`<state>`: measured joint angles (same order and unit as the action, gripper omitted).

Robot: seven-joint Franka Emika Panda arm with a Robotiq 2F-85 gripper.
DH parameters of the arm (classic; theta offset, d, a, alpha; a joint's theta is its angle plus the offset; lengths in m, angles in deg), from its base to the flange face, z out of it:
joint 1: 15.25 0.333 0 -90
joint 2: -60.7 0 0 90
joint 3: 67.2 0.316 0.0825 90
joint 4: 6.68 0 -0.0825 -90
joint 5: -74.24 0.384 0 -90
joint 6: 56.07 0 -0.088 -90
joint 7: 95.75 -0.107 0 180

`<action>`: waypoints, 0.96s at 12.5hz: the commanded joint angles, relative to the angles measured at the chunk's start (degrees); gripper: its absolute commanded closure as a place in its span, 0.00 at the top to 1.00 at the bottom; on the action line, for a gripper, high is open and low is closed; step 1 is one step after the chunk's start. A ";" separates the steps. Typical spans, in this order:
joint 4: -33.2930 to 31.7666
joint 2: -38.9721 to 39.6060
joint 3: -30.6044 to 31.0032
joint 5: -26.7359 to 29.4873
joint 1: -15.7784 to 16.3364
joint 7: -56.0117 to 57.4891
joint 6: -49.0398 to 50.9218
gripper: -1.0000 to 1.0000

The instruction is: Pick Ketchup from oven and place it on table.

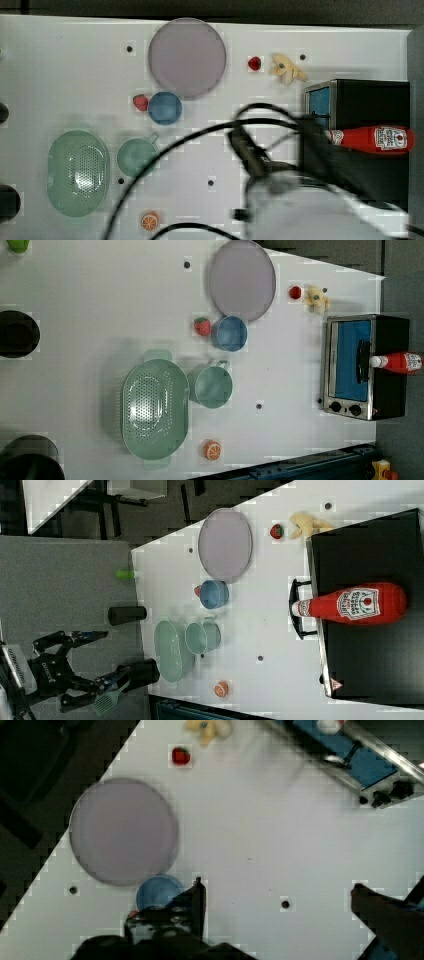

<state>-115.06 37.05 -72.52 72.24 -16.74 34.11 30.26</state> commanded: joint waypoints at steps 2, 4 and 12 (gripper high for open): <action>-3.11 6.67 -7.60 0.29 -2.16 -1.16 -3.60 1.00; -3.06 9.18 -12.13 0.29 -2.67 -1.16 -8.83 1.00; -0.67 25.76 -25.98 0.57 -3.21 -1.16 -22.64 1.00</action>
<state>-118.09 62.24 -98.68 71.42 -21.16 33.98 8.29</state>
